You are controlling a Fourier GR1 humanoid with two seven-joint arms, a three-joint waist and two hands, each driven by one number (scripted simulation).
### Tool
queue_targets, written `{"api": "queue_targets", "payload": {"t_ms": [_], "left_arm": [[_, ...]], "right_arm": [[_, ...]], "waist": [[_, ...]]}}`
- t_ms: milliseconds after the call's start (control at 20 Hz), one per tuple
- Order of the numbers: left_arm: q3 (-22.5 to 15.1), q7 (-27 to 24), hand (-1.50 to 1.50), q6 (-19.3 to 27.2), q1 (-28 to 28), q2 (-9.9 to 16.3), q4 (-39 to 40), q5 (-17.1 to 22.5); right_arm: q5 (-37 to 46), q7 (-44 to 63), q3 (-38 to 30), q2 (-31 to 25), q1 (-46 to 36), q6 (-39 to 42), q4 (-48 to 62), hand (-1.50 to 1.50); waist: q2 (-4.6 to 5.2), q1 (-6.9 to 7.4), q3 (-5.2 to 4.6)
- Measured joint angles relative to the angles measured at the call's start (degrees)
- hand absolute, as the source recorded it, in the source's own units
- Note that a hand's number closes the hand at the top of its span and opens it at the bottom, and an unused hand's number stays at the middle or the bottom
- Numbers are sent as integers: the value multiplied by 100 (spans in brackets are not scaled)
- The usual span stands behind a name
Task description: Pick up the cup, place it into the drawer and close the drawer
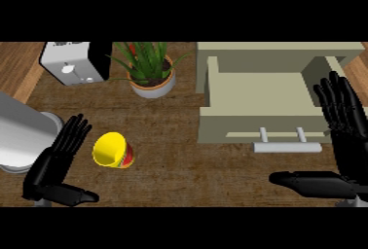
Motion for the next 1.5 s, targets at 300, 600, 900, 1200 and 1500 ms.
{"api": "queue_targets", "payload": {"t_ms": [300, 600, 900, 1200, 1500], "left_arm": [[165, -1056, -150, 10, -471, 156, 1624, -519], [269, -2108, -150, 48, -1149, 250, 3344, -855], [364, -2899, -150, 284, -1761, 435, 4833, -1088], [337, -3402, -150, 557, -2219, 413, 5762, -1283], [323, -3630, -150, 597, -2528, 463, 6246, -1363]], "right_arm": [[-104, -97, -131, -18, 23, 122, 67, -150], [-90, -83, -133, 9, 121, 209, -21, -150], [-121, 12, -188, -17, 77, 277, -66, -150], [-77, -16, -132, 30, 27, 307, -7, -150], [-116, -14, -186, 15, -119, 339, 127, -150]], "waist": [[4, -14, -1], [6, -28, -2], [14, -46, -7], [24, -69, -10], [35, -89, -13]]}}
